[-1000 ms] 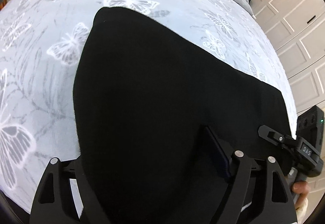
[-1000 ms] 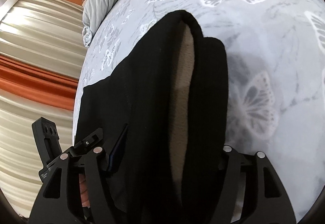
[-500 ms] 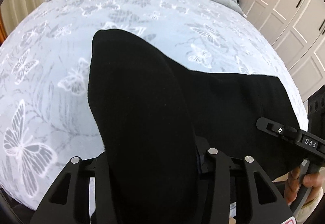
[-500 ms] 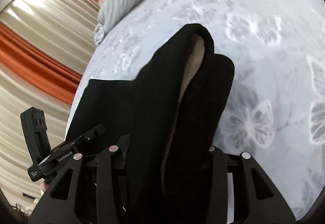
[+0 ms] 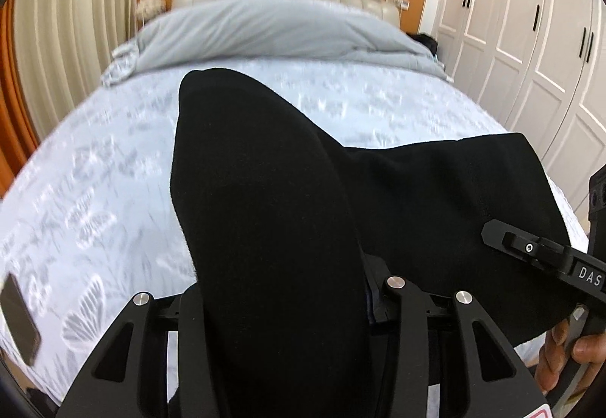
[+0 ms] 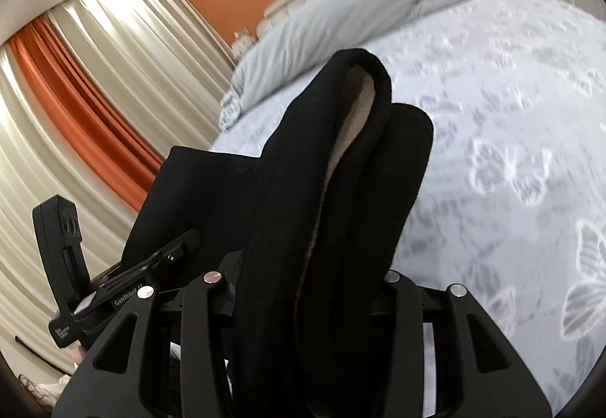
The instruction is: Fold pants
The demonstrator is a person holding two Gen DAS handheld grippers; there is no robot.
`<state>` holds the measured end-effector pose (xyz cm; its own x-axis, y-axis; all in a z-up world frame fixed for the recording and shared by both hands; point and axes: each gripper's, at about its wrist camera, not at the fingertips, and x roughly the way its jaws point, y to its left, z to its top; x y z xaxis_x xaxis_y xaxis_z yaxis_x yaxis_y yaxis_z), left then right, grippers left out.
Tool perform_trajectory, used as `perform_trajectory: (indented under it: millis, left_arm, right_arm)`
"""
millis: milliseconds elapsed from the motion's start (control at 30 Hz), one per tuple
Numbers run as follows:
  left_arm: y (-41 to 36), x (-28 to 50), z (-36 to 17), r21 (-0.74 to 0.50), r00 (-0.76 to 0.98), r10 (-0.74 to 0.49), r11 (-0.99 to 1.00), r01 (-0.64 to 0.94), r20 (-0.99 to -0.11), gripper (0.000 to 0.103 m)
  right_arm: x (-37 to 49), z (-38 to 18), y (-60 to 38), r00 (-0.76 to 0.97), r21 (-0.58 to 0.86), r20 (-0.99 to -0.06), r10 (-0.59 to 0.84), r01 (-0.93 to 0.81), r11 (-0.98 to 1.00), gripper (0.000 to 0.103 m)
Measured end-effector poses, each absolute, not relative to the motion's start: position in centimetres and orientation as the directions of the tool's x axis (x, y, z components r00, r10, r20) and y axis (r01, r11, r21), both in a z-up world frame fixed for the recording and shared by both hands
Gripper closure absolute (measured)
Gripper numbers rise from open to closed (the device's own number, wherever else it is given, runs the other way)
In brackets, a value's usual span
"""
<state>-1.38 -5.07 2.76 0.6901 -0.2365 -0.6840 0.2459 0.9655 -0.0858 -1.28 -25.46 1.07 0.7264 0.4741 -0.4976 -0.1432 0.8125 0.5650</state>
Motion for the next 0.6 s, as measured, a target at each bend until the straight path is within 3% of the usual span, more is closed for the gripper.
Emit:
perform_trajectory:
  millis: [267, 600]
  left_arm:
    - [-6.0, -0.3, 6.2, -0.025, 0.793, -0.198, 0.974, 0.225, -0.576, 0.062]
    - [-5.7, 2.3, 8.3, -0.001, 0.844, -0.173, 0.980, 0.201, -0.507, 0.061]
  right_arm:
    - [0.9, 4.6, -25.0, 0.794, 0.549, -0.399, 0.459, -0.195, 0.813, 0.064]
    - [4.1, 6.6, -24.6, 0.834, 0.526, -0.319, 0.449, -0.239, 0.816, 0.064]
